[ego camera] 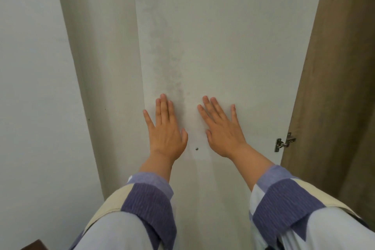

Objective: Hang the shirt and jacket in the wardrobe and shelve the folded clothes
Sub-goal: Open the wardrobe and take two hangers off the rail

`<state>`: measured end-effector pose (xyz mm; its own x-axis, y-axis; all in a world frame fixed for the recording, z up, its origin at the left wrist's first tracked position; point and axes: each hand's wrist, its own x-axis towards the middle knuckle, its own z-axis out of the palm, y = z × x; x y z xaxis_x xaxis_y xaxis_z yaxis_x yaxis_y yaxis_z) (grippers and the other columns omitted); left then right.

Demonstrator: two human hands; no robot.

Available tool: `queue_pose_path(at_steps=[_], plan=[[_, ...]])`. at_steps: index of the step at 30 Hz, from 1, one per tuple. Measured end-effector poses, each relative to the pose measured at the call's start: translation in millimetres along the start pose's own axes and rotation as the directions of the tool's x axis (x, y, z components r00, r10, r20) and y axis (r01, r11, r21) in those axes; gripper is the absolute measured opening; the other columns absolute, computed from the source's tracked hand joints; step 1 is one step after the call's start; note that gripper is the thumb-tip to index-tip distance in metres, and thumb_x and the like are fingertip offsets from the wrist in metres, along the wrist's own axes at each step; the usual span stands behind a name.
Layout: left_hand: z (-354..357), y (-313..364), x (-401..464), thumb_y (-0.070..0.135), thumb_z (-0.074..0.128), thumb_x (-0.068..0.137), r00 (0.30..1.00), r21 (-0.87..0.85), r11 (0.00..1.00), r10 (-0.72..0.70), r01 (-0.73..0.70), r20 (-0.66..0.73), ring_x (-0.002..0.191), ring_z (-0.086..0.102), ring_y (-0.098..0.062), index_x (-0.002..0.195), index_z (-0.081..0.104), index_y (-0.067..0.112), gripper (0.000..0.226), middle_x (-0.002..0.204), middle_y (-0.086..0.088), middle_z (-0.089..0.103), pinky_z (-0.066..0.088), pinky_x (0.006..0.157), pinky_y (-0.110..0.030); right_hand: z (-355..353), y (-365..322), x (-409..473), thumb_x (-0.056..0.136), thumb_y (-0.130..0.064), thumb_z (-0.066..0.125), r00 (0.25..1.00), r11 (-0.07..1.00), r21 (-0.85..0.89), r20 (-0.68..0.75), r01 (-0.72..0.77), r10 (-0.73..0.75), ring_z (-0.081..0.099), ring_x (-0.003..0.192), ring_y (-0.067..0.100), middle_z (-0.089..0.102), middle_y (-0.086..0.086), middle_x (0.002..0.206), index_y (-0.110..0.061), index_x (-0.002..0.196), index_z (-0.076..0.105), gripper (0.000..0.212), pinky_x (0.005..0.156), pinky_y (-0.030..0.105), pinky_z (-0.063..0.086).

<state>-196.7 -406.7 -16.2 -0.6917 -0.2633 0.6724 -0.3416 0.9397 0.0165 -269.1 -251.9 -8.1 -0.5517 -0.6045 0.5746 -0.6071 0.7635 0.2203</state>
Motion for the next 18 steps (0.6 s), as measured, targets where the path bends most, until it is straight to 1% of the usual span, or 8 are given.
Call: queue_pose_path(at_steps=[2, 4, 6, 8, 11, 12, 15, 18], plan=[[-10.1, 13.5, 7.6, 0.039, 0.038, 0.089, 0.997, 0.007, 1.0, 0.023, -0.022, -0.075, 0.147, -0.007, -0.023, 0.15, 0.004, 0.001, 0.079, 0.159, -0.013, -0.009, -0.006, 0.112, -0.062, -4.8, 11.5, -6.5, 0.087, -0.019, 0.048, 0.998, 0.996, -0.082, -0.039, 0.042, -0.045, -0.006, 0.148, 0.018, -0.008, 0.0, 0.16, -0.019, 0.152, 0.006, 0.078, 0.113, 0.059, -0.004], [-25.6, 30.4, 24.2, 0.038, 0.037, 0.087, 0.979, 0.014, 0.994, 0.11, -0.109, -0.17, 0.148, 0.0, -0.022, 0.149, 0.013, 0.002, 0.075, 0.16, -0.011, 0.001, 0.0, 0.113, -0.062, -13.2, 29.0, -13.6, 0.08, -0.016, 0.055, 0.998, 0.992, -0.126, -0.07, -0.001, -0.008, 0.003, 0.148, 0.022, 0.002, 0.004, 0.161, -0.019, 0.152, 0.014, 0.083, 0.113, 0.058, -0.002], [-46.7, 50.9, 47.1, 0.036, 0.041, 0.083, 0.942, -0.01, 0.979, 0.191, -0.202, -0.276, 0.147, 0.01, -0.024, 0.147, 0.025, 0.003, 0.073, 0.159, -0.012, 0.012, 0.007, 0.112, -0.062, -32.0, 55.4, -18.0, 0.08, -0.018, 0.054, 0.993, 0.983, -0.161, -0.101, -0.083, 0.067, -0.003, 0.148, 0.024, -0.003, 0.004, 0.161, -0.023, 0.152, 0.008, 0.086, 0.114, 0.057, -0.003], [-70.4, 76.3, 71.9, 0.033, 0.045, 0.08, 0.898, -0.036, 0.955, 0.264, -0.295, -0.351, 0.146, 0.014, -0.026, 0.145, 0.031, 0.004, 0.072, 0.158, -0.012, 0.017, 0.009, 0.113, -0.062, -62.6, 89.0, -20.8, 0.082, -0.022, 0.052, 0.984, 0.961, -0.237, -0.131, -0.146, 0.117, -0.011, 0.147, 0.024, -0.012, 0.004, 0.159, -0.026, 0.152, 0.001, 0.087, 0.113, 0.058, -0.005], [-107.3, 120.9, 104.3, 0.03, 0.046, 0.082, 0.849, -0.092, 0.914, 0.324, -0.394, -0.419, 0.147, 0.012, -0.025, 0.144, 0.033, 0.006, 0.068, 0.158, -0.011, 0.016, 0.007, 0.115, -0.06, -118.6, 142.7, -25.4, 0.088, -0.03, 0.048, 0.961, 0.885, -0.383, -0.177, -0.266, 0.212, -0.022, 0.144, 0.025, -0.025, 0.004, 0.156, -0.028, 0.151, -0.008, 0.085, 0.112, 0.058, -0.011], [-118.8, 137.1, 113.3, 0.03, 0.046, 0.083, 0.84, -0.127, 0.9, 0.327, -0.416, -0.432, 0.147, 0.01, -0.024, 0.144, 0.033, 0.007, 0.067, 0.158, -0.01, 0.016, 0.006, 0.115, -0.058, -138.1, 159.2, -28.1, 0.087, -0.032, 0.05, 0.948, 0.858, -0.411, -0.212, -0.308, 0.238, -0.021, 0.145, 0.026, -0.023, 0.005, 0.157, -0.028, 0.152, -0.005, 0.085, 0.112, 0.058, -0.01], [-145.6, 189.1, 133.4, 0.028, 0.042, 0.088, 0.832, -0.263, 0.842, 0.325, -0.471, -0.449, 0.148, 0.005, -0.02, 0.146, 0.027, 0.011, 0.062, 0.159, -0.006, 0.013, 0.003, 0.117, -0.051, -189.5, 205.7, -39.4, 0.081, -0.031, 0.058, 0.892, 0.784, -0.442, -0.327, -0.436, 0.311, -0.007, 0.147, 0.028, -0.007, 0.009, 0.16, -0.025, 0.152, 0.01, 0.086, 0.113, 0.059, -0.002], [-159.6, 241.6, 145.7, 0.022, 0.041, 0.091, 0.832, -0.456, 0.72, 0.317, -0.524, -0.455, 0.146, 0.011, -0.017, 0.145, 0.028, 0.014, 0.056, 0.157, -0.003, 0.018, 0.008, 0.119, -0.046, -227.1, 246.0, -57.5, 0.082, -0.032, 0.059, 0.798, 0.706, -0.406, -0.457, -0.581, 0.394, -0.001, 0.147, 0.03, -0.001, 0.011, 0.16, -0.025, 0.151, 0.015, 0.083, 0.114, 0.059, 0.002]])
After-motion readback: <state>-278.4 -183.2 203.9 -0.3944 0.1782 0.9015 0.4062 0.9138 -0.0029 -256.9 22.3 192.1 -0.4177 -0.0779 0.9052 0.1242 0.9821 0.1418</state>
